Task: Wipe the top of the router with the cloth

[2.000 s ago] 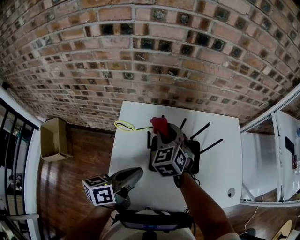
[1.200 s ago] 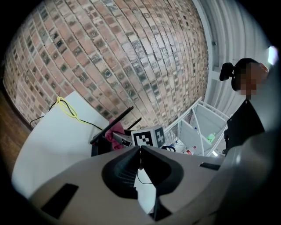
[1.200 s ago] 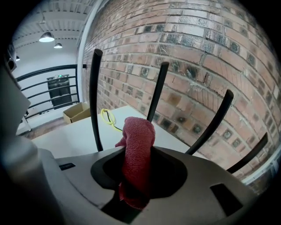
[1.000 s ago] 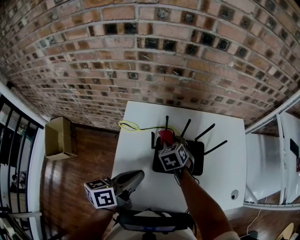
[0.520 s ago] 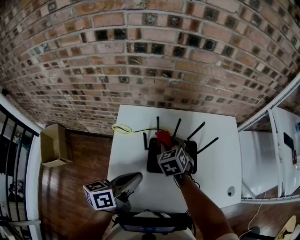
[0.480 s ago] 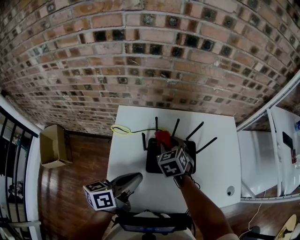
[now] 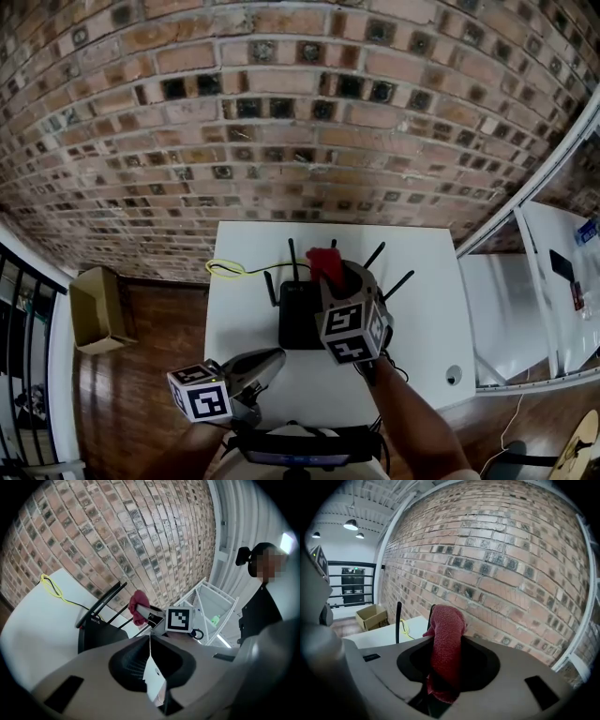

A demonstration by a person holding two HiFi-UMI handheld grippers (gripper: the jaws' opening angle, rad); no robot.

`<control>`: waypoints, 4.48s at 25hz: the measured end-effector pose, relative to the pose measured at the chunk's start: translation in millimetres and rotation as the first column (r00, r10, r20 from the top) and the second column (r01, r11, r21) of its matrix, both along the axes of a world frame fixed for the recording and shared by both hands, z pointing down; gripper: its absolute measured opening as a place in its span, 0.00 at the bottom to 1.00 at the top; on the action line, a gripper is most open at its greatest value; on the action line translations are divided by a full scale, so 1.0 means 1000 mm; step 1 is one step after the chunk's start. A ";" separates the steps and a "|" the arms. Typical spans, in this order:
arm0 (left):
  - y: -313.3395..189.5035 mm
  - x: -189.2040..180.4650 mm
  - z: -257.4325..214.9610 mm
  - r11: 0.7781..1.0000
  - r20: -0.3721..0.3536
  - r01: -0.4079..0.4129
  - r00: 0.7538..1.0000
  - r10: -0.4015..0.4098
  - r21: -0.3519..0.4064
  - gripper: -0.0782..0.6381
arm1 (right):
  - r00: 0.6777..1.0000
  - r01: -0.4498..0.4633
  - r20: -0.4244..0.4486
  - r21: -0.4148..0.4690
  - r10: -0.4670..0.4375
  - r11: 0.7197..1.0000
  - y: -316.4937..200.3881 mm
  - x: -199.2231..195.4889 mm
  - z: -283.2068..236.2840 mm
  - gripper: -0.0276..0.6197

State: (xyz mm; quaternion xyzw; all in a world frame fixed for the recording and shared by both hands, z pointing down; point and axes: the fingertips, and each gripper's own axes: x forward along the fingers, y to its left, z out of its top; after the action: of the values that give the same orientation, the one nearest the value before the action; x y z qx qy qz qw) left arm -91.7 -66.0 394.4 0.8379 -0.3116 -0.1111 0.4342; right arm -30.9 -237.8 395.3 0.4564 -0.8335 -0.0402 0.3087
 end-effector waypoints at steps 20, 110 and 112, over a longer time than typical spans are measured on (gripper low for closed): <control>-0.019 -0.003 0.009 0.999 0.025 -0.006 1.000 0.007 -0.042 0.15 | 0.997 -0.056 -0.049 -0.011 0.055 0.998 -0.029 0.014 0.032 0.25; -0.046 0.074 0.025 0.982 0.042 -0.118 0.991 0.125 -0.145 0.15 | 0.864 -0.396 0.201 -0.292 0.461 0.870 -0.058 0.126 0.112 0.26; -0.046 0.073 0.027 0.983 0.040 -0.118 0.991 0.125 -0.138 0.15 | 0.858 -0.401 0.202 -0.311 0.472 0.862 -0.059 0.124 0.114 0.26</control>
State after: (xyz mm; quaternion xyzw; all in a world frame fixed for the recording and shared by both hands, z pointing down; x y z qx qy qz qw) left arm -18.5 -112.2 421.7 0.8263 -0.2773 -0.0425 0.4884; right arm 92.8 -296.4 509.1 0.5916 -0.7394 0.2028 0.2494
